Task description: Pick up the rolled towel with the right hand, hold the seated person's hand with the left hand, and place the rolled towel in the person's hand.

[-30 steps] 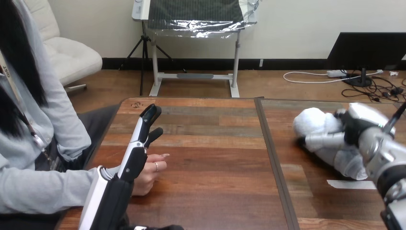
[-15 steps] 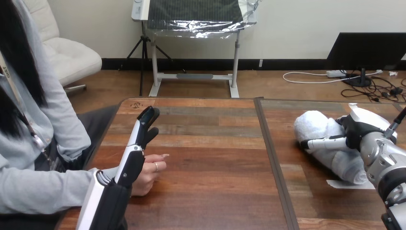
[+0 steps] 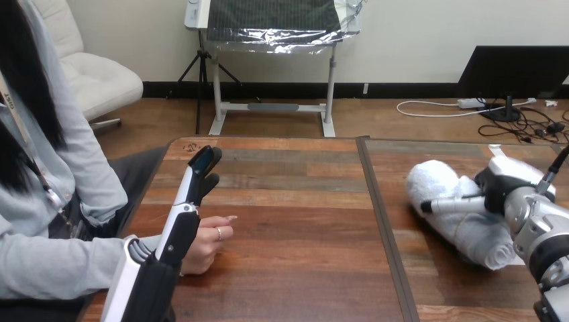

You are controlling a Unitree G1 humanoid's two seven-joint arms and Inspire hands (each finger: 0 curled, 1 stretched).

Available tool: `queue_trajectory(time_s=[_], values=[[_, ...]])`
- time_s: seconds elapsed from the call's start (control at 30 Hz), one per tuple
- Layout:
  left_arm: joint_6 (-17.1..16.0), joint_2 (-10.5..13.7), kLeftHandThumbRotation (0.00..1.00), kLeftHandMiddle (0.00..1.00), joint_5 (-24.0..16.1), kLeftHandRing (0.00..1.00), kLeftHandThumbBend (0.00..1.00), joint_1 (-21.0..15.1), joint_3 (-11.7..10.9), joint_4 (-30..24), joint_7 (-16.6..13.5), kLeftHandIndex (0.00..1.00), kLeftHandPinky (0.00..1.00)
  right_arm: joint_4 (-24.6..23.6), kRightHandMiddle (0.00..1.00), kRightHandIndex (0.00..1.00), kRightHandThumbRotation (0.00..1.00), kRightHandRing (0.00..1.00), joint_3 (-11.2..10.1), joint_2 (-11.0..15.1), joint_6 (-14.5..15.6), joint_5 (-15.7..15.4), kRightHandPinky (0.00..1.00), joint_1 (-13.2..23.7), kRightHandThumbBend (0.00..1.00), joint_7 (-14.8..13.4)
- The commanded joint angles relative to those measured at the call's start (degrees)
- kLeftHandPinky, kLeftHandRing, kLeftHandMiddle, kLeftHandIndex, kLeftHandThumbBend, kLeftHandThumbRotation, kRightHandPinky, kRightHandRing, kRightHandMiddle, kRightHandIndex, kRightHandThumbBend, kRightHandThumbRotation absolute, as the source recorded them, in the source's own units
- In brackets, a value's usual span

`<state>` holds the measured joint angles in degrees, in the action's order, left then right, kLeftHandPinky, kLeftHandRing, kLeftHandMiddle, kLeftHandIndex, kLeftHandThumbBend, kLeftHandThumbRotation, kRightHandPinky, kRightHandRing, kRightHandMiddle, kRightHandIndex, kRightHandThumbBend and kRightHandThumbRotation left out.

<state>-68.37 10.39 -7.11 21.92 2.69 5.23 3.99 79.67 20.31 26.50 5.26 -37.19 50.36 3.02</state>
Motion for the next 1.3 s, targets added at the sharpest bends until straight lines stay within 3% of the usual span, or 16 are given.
queue_trajectory(time_s=[0.0,0.27,0.47,0.7,0.97,1.1,1.17,1.27], values=[[-1.64,-0.44,0.79,1.00,0.17,1.00,1.00,-1.62,-0.98,-2.10,-0.49,1.00,0.95,0.52,0.74,0.76,0.68,0.70,1.39,-3.02,0.42,-0.88,0.41,-2.54,0.95,0.98],[-2.20,-0.59,0.79,1.00,-0.35,0.97,1.00,-1.30,-1.91,-2.14,-0.51,1.00,0.88,0.41,0.72,0.74,0.58,0.65,0.41,-3.40,1.00,0.08,0.36,-3.22,0.96,-0.93],[-1.41,-0.15,0.78,1.00,0.73,0.96,1.00,-0.82,-1.30,-2.45,-0.13,1.00,0.86,0.35,0.76,0.76,0.46,0.70,-0.94,-3.60,1.02,1.32,0.36,-3.61,0.94,-2.57],[-1.37,-0.14,0.77,0.99,0.38,0.95,1.00,-0.91,-1.84,-2.88,-0.16,1.00,0.84,0.36,0.77,0.77,0.27,0.70,0.04,-3.70,1.23,0.23,0.36,-4.00,0.92,-5.89],[-0.62,0.46,0.76,1.00,1.54,0.95,1.00,-1.13,-1.06,-3.49,0.15,1.00,0.83,0.49,0.67,0.69,0.12,0.58,1.39,-3.77,1.70,-1.05,0.32,-3.78,0.94,-6.76],[-0.88,0.28,0.77,1.00,1.01,0.96,1.00,-1.44,-1.41,-3.26,0.06,1.00,0.85,0.42,0.64,0.66,0.05,0.54,0.34,-3.91,1.56,0.06,0.31,-3.57,0.94,-6.98],[-1.13,0.12,0.76,1.00,1.22,0.96,1.00,-1.77,-1.18,-2.86,-0.01,1.00,0.86,0.39,0.62,0.59,0.03,0.53,0.06,-3.91,1.26,0.36,0.32,-3.62,0.92,-7.12],[0.04,-0.05,0.76,1.00,1.23,0.96,1.00,-1.24,-0.99,-3.77,0.03,1.00,0.86,0.39,0.62,0.57,0.01,0.53,0.48,-3.96,1.12,-0.05,0.33,-3.60,0.90,-7.84]])
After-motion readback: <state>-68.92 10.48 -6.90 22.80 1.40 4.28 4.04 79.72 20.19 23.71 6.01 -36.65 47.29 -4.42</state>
